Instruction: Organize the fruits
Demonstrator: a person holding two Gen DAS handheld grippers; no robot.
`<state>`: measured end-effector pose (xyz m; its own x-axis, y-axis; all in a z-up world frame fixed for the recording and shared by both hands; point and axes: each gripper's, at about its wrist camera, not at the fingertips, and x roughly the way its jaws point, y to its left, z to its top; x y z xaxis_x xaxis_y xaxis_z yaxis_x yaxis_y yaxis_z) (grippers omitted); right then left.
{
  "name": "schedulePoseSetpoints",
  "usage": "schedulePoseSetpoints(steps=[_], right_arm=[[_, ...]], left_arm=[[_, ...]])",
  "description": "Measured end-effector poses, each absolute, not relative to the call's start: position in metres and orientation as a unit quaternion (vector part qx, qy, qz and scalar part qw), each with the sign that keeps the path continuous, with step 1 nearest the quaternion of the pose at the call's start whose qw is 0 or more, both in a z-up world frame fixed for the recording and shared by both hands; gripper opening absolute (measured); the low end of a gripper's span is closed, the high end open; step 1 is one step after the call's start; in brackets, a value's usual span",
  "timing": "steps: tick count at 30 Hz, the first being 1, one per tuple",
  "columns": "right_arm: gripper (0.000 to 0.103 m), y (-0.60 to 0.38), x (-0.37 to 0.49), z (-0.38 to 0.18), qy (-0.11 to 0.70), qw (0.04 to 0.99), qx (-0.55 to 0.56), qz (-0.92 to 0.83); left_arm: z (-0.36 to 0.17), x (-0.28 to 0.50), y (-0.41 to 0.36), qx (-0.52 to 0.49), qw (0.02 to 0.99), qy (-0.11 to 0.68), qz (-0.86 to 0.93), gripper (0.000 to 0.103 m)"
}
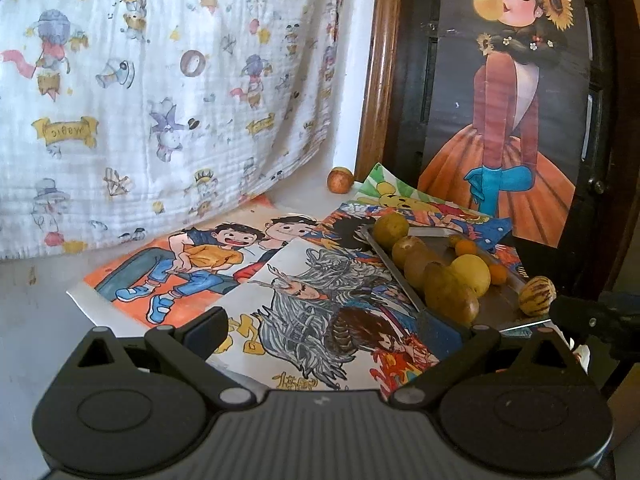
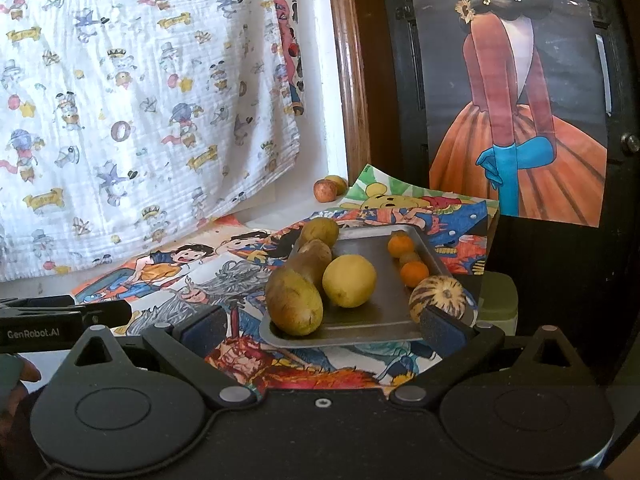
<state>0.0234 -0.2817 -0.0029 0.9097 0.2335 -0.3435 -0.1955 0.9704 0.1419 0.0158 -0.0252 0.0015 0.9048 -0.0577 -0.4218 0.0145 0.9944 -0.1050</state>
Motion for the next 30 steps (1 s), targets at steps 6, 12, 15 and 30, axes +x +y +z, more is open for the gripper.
schedulePoseSetpoints(steps=[6, 12, 15, 30], right_arm=[[0.102, -0.278, 0.016, -0.01, 0.178, 0.976, 0.051, 0.112], [0.102, -0.276, 0.011, -0.014, 0.176, 0.977, 0.05, 0.111], [0.102, -0.276, 0.011, -0.016, 0.178, 0.977, 0.051, 0.11], [0.102, -0.274, 0.013, -0.022, 0.186, 0.975, 0.051, 0.105]], left_arm=[[0.0, 0.01, -0.019, -0.057, 0.975, 0.213, -0.024, 0.103], [-0.004, 0.008, -0.016, -0.052, 0.973, 0.224, -0.031, 0.103], [-0.006, 0.009, -0.016, -0.052, 0.971, 0.231, -0.033, 0.103], [-0.015, 0.013, -0.013, -0.049, 0.964, 0.26, -0.036, 0.103]])
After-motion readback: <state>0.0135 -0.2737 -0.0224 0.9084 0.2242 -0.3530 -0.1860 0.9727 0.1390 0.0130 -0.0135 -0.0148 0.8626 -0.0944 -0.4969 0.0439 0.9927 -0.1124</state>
